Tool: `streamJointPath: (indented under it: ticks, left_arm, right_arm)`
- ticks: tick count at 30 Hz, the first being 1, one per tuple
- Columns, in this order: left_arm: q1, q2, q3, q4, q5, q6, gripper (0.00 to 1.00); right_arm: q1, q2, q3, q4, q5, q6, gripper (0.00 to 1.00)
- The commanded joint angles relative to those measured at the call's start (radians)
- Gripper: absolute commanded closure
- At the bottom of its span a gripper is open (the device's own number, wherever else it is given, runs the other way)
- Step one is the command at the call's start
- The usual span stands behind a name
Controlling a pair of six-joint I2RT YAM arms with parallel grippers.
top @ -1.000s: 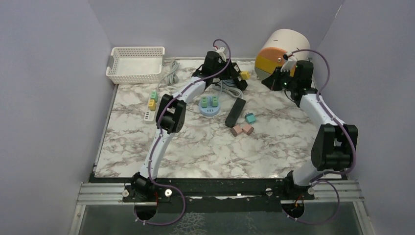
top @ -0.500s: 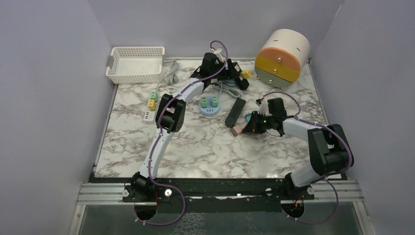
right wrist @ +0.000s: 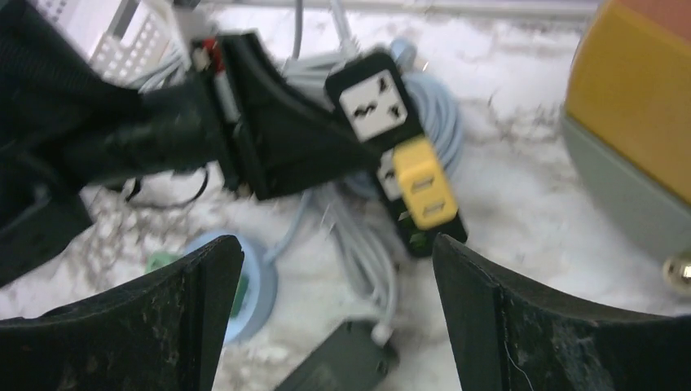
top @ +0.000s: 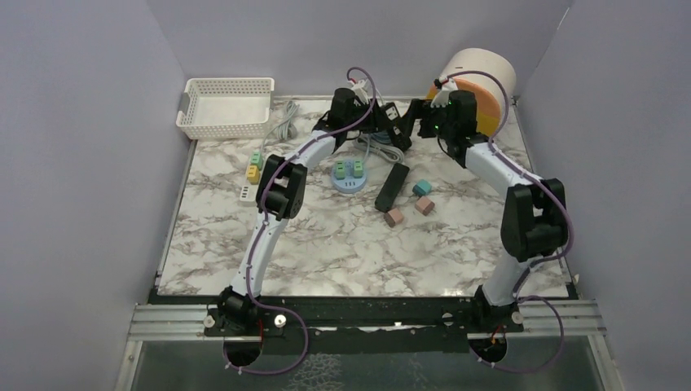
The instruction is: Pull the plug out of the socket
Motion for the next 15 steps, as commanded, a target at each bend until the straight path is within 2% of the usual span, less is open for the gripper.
streamJointPath:
  ticks: [1, 3, 8, 10, 12, 15]
  left_arm:
    - [0.011, -0.020, -0.010, 0.001, 0.018, 0.005, 0.60]
    - [0.013, -0.012, 0.007, 0.002, 0.022, 0.001, 0.68]
    - [0.023, -0.002, 0.039, 0.003, 0.027, -0.009, 1.00]
    - [0.027, -0.001, 0.040, 0.009, 0.030, -0.013, 1.00]
    - [0.030, 0.000, 0.040, 0.014, 0.033, -0.018, 1.00]
    - [0.034, 0.002, 0.042, 0.015, 0.032, -0.018, 1.00]
  right_arm:
    - [-0.003, 0.210, 0.157, 0.057, 0.067, -0.077, 0.09]
    - [-0.002, 0.303, 0.250, 0.027, 0.083, -0.138, 0.11]
    - [-0.013, 0.430, 0.373, -0.002, 0.044, -0.227, 0.21]
    - [-0.017, 0.444, 0.380, 0.012, 0.036, -0.231, 0.25]
    - [-0.020, 0.456, 0.392, 0.014, 0.018, -0.229, 0.39]
    - [-0.024, 0.465, 0.411, 0.001, 0.006, -0.225, 0.84]
